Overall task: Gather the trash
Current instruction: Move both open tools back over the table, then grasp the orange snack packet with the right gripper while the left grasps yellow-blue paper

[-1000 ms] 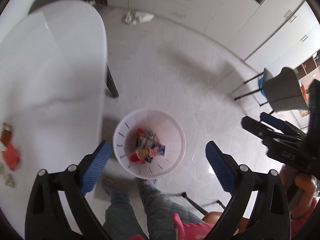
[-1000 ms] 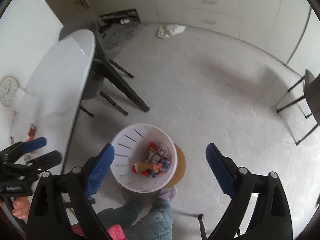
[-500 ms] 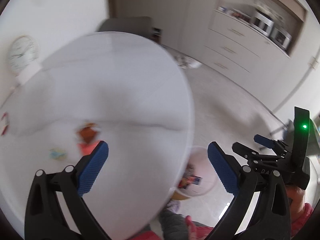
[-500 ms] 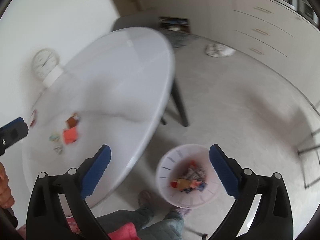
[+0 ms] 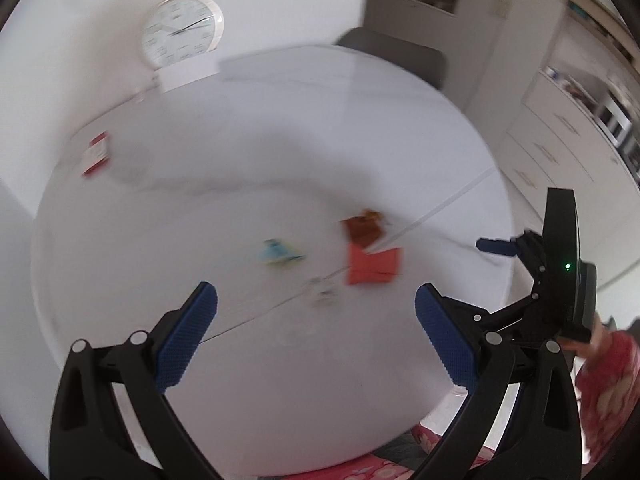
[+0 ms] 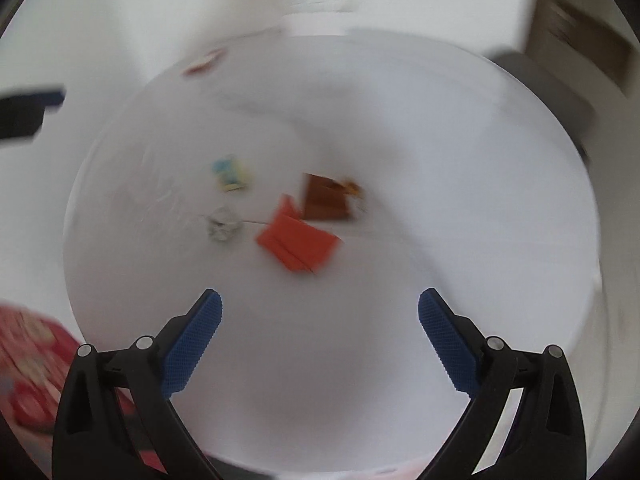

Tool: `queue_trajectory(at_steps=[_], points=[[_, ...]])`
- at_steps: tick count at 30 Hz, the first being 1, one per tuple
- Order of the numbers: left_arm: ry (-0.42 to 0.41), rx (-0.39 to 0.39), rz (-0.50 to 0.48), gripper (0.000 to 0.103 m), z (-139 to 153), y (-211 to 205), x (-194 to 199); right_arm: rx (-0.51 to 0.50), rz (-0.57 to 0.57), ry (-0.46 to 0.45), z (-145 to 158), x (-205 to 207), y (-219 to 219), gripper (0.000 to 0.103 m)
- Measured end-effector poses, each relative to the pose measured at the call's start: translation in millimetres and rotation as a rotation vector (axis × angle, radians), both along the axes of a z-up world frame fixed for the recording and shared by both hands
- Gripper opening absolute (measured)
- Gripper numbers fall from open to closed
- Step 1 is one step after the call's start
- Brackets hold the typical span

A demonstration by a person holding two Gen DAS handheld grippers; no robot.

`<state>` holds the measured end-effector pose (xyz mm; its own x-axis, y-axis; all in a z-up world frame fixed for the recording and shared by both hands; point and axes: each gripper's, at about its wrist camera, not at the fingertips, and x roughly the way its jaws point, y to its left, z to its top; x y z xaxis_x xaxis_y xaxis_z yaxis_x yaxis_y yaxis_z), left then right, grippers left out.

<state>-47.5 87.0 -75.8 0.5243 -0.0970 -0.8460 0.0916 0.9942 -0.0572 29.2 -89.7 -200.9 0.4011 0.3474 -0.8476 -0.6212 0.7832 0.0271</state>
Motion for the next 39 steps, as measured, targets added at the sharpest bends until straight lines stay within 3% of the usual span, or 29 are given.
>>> queue_trajectory(at_steps=[8, 13, 14, 16, 21, 26, 33, 39], points=[[0.052, -0.011, 0.131, 0.095, -16, 69, 1, -0.239, 0.329, -0.016, -41, 28, 65, 0.078], [0.110, -0.093, 0.161, 0.095, -24, 102, 21, -0.337, 0.423, 0.018, -60, 36, 78, 0.059], [0.121, -0.112, 0.162, 0.095, -25, 106, 28, -0.345, 0.428, 0.030, -62, 37, 79, 0.051], [0.135, -0.143, 0.159, 0.095, -26, 111, 41, -0.340, 0.423, 0.047, -63, 39, 79, 0.046], [0.186, -0.191, 0.060, 0.095, -35, 103, 88, -0.251, 0.311, 0.090, -46, 46, 66, 0.041], [0.301, -0.202, -0.168, 0.094, -77, 76, 141, -0.077, 0.081, 0.111, -15, 45, 27, 0.041], [0.398, -0.106, -0.407, 0.077, -140, 35, 170, 0.127, -0.243, 0.120, 19, 21, -31, 0.041], [0.388, -0.015, -0.557, 0.063, -156, 11, 164, 0.215, -0.415, 0.131, 20, 8, -62, 0.041]])
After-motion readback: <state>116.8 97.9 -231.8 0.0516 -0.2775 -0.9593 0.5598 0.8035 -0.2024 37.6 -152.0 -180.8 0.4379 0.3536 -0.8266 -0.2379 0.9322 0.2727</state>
